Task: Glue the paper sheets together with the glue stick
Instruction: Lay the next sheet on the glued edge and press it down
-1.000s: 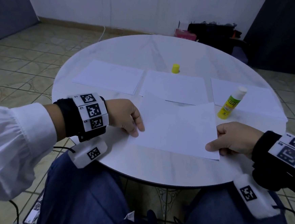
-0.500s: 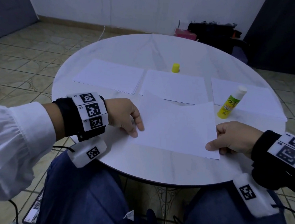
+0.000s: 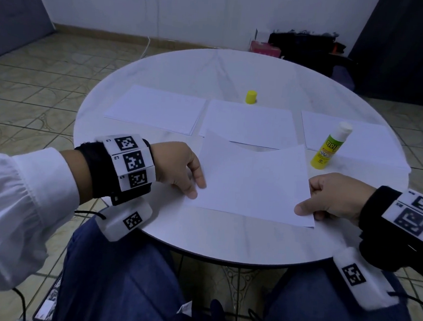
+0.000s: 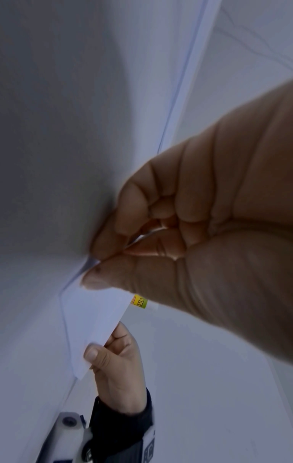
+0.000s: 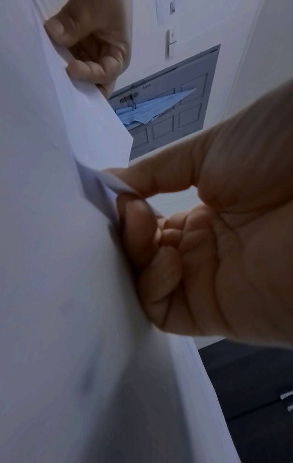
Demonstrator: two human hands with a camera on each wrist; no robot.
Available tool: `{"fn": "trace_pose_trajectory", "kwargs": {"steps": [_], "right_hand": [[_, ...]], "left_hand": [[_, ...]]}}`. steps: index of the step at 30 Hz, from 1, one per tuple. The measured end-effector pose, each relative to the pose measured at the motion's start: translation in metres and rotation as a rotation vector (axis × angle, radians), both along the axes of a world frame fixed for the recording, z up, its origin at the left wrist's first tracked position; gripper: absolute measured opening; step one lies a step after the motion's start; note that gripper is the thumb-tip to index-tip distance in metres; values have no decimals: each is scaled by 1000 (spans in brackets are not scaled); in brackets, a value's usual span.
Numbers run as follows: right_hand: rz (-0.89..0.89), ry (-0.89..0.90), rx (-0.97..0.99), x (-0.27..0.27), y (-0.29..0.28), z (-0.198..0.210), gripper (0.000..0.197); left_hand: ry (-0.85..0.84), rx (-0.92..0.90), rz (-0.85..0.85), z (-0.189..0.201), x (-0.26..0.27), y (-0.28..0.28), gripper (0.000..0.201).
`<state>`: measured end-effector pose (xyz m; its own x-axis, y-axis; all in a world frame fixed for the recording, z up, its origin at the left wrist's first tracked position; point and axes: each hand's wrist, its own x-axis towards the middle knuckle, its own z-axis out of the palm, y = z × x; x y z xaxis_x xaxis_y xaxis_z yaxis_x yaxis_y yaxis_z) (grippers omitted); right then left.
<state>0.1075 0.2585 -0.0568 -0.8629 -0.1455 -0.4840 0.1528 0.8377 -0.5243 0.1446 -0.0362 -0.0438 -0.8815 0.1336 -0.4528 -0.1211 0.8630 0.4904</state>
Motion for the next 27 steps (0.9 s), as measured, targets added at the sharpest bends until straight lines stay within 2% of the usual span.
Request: {"fn": "trace_pose_trajectory", "kwargs": {"steps": [8,12,22,27], "right_hand": [[-1,-2,-1,2,-2,11,24],[0,14,1,4,1,14,31],[13,73,-5,7,3,11,19],[-38,79,-50,7,5,7,28]], "left_hand": [[4,-19,1,-3,0,1,19],[3,-12,12,-3,-1,-1,19],[-2,11,36,-5,-3,-1,20],[-9,18,34,-6,-3,-1,21]]}}
